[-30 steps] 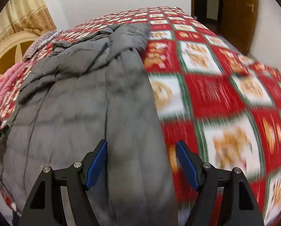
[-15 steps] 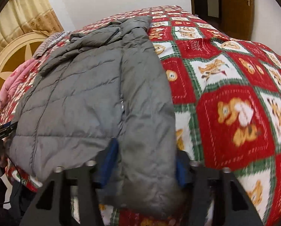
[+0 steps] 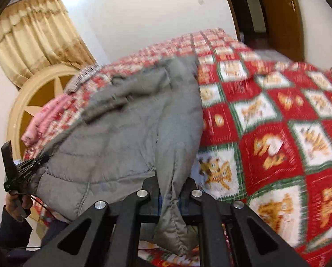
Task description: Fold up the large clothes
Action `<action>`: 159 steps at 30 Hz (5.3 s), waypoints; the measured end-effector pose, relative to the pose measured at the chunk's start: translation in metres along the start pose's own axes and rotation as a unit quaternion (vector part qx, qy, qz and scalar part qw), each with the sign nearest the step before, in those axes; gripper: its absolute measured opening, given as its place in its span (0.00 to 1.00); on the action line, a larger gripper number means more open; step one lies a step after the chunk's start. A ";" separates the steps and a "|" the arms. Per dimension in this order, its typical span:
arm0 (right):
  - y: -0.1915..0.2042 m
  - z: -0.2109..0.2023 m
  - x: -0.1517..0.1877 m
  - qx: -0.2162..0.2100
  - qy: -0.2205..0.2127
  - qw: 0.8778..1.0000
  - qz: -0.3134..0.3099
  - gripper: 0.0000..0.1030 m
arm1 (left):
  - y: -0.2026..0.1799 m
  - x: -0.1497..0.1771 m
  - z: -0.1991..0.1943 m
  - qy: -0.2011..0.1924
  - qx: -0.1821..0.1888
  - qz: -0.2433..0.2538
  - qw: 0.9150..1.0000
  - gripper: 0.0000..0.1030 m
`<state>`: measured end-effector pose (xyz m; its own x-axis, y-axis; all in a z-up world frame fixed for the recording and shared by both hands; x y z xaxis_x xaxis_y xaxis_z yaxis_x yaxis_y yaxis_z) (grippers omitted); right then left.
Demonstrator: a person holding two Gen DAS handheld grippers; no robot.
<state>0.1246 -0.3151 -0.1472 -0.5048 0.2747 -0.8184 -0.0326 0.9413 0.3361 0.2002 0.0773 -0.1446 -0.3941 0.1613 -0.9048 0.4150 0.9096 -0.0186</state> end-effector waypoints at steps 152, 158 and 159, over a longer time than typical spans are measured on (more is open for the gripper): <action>0.094 0.305 -0.032 0.126 0.032 0.973 -0.191 0.99 | 0.039 -0.031 0.237 0.074 -0.233 0.000 0.970 1.00; 0.094 0.292 -0.036 0.112 0.038 0.977 -0.179 0.99 | 0.089 -0.032 0.165 0.031 -0.277 -0.027 0.960 1.00; 0.096 0.283 -0.038 0.108 0.031 0.980 -0.166 0.99 | 0.102 -0.030 0.149 0.019 -0.291 -0.033 0.956 1.00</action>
<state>0.3850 -0.1799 -0.2158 -0.5485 -0.0606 -0.8339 -0.0246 0.9981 -0.0563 0.3767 0.1080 -0.1825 -0.4380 0.1004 -0.8933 -0.1335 0.9755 0.1750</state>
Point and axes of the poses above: each gripper's, at about its wrist camera, not at the fingertips, and z roughly the way its jaws point, y to its left, x to its underside, the point moved 5 cm from there along z, roughly the way its jaws point, and after that the axes turned 12 degrees about -y, right-handed, at the moved point
